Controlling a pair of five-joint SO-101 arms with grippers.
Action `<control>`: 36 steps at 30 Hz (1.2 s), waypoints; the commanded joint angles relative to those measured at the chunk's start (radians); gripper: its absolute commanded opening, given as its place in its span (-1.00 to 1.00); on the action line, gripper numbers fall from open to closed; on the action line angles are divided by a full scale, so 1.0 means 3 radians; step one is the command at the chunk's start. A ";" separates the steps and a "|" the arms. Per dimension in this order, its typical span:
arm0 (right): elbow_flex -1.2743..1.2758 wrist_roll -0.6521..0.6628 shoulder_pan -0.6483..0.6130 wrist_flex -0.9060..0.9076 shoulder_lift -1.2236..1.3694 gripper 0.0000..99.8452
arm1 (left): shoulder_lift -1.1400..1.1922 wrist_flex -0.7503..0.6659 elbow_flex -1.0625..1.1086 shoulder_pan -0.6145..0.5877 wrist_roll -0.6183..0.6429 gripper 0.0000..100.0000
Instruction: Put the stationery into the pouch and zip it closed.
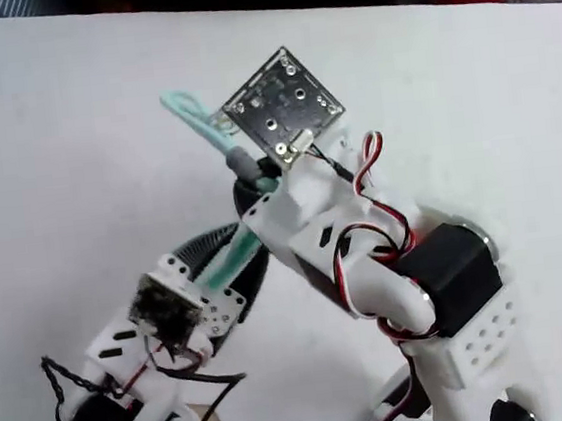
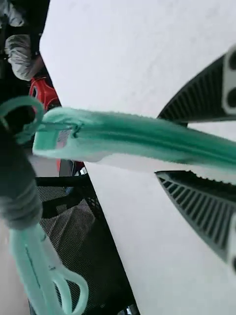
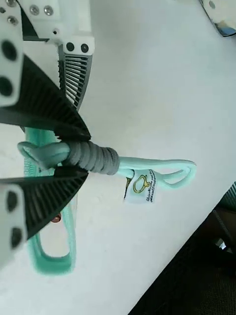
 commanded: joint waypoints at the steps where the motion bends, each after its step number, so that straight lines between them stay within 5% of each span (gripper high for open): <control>1: -0.0092 -0.0036 0.0043 -0.0100 -0.0069 -0.96 | -0.0018 -0.0210 -0.0179 -0.0013 0.0133 -0.64; 11: -0.0026 -0.0051 0.0043 -0.0100 0.0243 -0.96 | -0.0013 -0.0588 -0.0179 0.0038 0.0072 -0.65; 17: -0.0046 -0.0164 -0.0013 -0.0110 0.0238 -0.96 | -0.0013 -0.0578 -0.0102 0.0361 -0.0087 -0.97; 25: -0.0046 -0.0164 0.0003 -0.0187 0.0238 -0.96 | -0.0013 -0.0522 0.0056 0.0366 -0.0281 -0.95; 36: -0.0015 -0.0164 0.0780 -0.0309 0.0263 -0.96 | -0.0013 -0.0363 0.0066 -0.0084 -0.0256 -0.95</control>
